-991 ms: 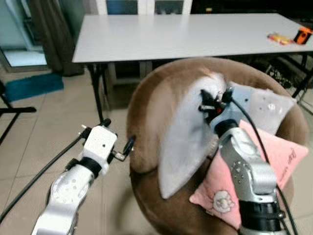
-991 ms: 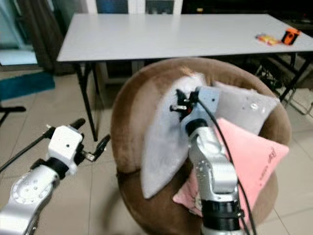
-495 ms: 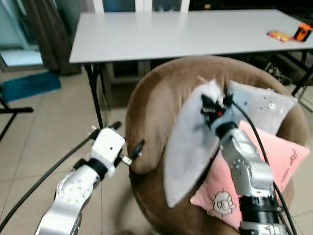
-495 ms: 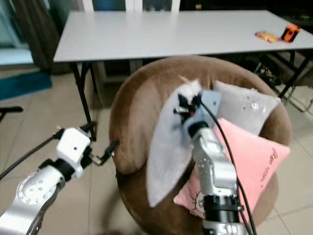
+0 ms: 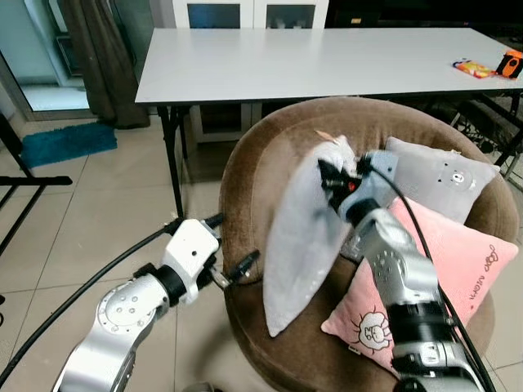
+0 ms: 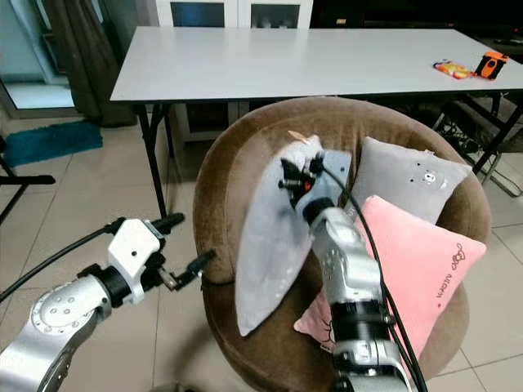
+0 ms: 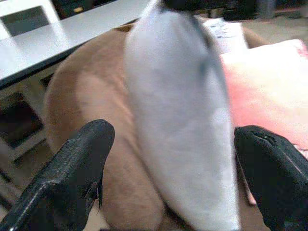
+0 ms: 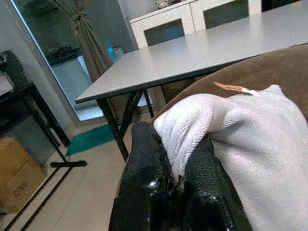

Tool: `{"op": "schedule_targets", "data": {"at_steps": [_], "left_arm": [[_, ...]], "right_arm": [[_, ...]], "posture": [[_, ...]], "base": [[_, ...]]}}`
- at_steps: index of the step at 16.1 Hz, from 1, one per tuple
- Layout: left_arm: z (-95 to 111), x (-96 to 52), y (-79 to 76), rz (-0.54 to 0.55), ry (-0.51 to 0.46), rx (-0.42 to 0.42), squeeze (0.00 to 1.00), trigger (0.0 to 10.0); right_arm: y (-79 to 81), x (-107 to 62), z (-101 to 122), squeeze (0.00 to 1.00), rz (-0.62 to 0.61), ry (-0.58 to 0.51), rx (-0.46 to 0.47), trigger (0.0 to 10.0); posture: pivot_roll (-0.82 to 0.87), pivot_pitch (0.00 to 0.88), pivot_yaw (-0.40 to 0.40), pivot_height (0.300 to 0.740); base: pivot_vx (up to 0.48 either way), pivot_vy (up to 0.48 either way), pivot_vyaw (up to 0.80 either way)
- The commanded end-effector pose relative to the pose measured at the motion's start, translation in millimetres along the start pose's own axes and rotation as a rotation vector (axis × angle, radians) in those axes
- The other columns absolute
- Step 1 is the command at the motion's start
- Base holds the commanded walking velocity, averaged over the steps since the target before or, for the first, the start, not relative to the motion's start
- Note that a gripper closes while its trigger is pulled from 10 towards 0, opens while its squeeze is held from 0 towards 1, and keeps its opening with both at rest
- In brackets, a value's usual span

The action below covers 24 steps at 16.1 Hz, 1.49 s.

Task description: Move the pillow to the sofa from floor

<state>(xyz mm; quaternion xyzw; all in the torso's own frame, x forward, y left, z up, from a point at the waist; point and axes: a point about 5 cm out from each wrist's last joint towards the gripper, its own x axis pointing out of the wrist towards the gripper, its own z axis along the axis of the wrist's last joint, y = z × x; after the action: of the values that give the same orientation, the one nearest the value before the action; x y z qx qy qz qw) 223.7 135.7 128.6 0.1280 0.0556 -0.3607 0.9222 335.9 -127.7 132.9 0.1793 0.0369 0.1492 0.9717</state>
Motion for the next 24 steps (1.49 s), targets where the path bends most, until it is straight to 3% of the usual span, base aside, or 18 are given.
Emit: {"op": "schedule_targets", "data": {"at_steps": [1,3,4,6,7,8,9,10,11,13,15,16,17,18,19,20,21,24], "left_arm": [[2,2.1,-0.6,-0.025,-0.001,-0.004,0.0,10.0],[3,2.3,0.4,-0.032,-0.001,-0.006,0.0,10.0],[2,1.9,-0.5,-0.044,0.002,-0.012,0.0,10.0],[2,2.4,-1.2,-0.055,0.003,-0.017,0.0,10.0],[0,3.1,-3.2,-0.075,0.006,-0.031,0.0,10.0],[-2,5.6,-8.3,-0.127,0.008,-0.094,0.0,10.0],[-5,6.2,-11.7,-0.177,0.008,-0.156,0.0,10.0],[-6,6.2,-12.3,-0.19,0.008,-0.17,0.0,10.0],[-6,6.2,-12.1,-0.204,0.01,-0.175,0.0,10.0],[-9,8.6,-10.2,-0.261,0.035,-0.153,0.0,10.0],[-10,9.5,-9.0,-0.271,0.046,-0.135,0.0,10.0],[-10,10.8,-5.4,-0.248,0.043,-0.116,0.0,10.0],[-8,11.6,0.3,-0.176,0.026,-0.083,0.0,10.0],[-8,12.0,4.8,-0.105,0.015,-0.068,0.0,10.0],[-7,11.9,8.3,-0.056,0.002,-0.064,0.0,10.0],[-5,8.1,19.5,0.1,-0.028,-0.076,0.0,10.0],[-6,7.0,22.2,0.136,-0.027,-0.076,0.0,10.0],[-7,-7.3,34.8,0.365,-0.025,-0.059,0.0,10.0]], "right_arm": [[0.8,6.8,12,0.0,0.035,-0.069,0.037,10.0],[-4.0,12.4,13,0.0,0.057,-0.082,0.104,10.0],[-19.8,10.9,-1,0.0,0.026,-0.025,0.101,10.0],[-29.4,8.8,-10,0.0,-0.002,0.012,0.081,10.0],[-43.1,4.2,-21,0.0,-0.061,0.061,0.064,10.0],[-71.9,-8.9,-38,0.0,-0.198,0.152,0.017,10.0],[-90.4,-18.8,-43,0.35,-0.283,0.187,0.012,10.0],[-94.1,-20.7,-44,1.0,-0.299,0.189,0.018,10.0],[-99.0,-22.4,-41,1.0,-0.319,0.185,0.009,10.0],[-121.0,-30.0,-19,1.0,-0.371,0.154,-0.1,10.0],[-126.6,-31.7,-9,1.0,-0.371,0.124,-0.139,10.0],[-135.8,-35.6,4,1.0,-0.417,0.095,-0.232,10.0],[-144.8,-42.2,24,1.0,-0.48,-0.003,-0.296,10.0],[-149.3,-46.8,35,0.8,-0.529,-0.052,-0.319,10.0],[-147.7,-47.2,39,0.0,-0.492,-0.07,-0.29,10.0],[-137.6,-51.9,47,0.0,-0.437,-0.121,-0.309,10.0],[-133.7,-52.9,47,0.0,-0.422,-0.13,-0.312,10.0],[-61.8,-65.0,24,0.0,-0.271,-0.119,-0.322,10.0]], "posture": [[0.05,0.0,-0.022,0.74],[0.05,0.0,-0.023,0.74],[0.05,0.0,-0.023,0.74],[0.04,0.0,-0.022,0.74],[0.04,0.0,-0.022,0.74],[0.05,0.0,-0.02,0.74],[0.05,0.0,-0.02,0.74],[0.05,0.0,-0.02,0.74],[0.05,0.0,-0.02,0.74],[0.04,0.0,-0.018,0.74],[0.03,0.0,-0.02,0.74],[0.03,0.0,-0.021,0.74],[0.02,0.0,-0.02,0.74],[0.02,0.0,-0.018,0.74],[0.02,0.0,-0.018,0.74],[0.01,0.0,-0.021,0.74],[0.01,0.0,-0.021,0.74],[0.01,0.0,-0.042,0.74]], "base": [[0.0,0.0,0.0],[0.0,0.0,0.0],[0.0,0.0,0.0],[0.0,0.0,0.0],[0.0,0.0,0.0],[0.0,0.0,0.0],[0.0,0.0,0.0],[0.0,0.0,0.0],[0.0,0.0,0.0],[0.0,0.0,0.0],[0.0,0.0,0.0],[0.0,0.0,0.0],[0.0,0.0,0.0],[0.0,0.0,0.0],[0.0,0.0,0.0],[0.0,0.0,0.0],[0.0,0.0,0.0],[0.0,-0.277,0.0]]}}
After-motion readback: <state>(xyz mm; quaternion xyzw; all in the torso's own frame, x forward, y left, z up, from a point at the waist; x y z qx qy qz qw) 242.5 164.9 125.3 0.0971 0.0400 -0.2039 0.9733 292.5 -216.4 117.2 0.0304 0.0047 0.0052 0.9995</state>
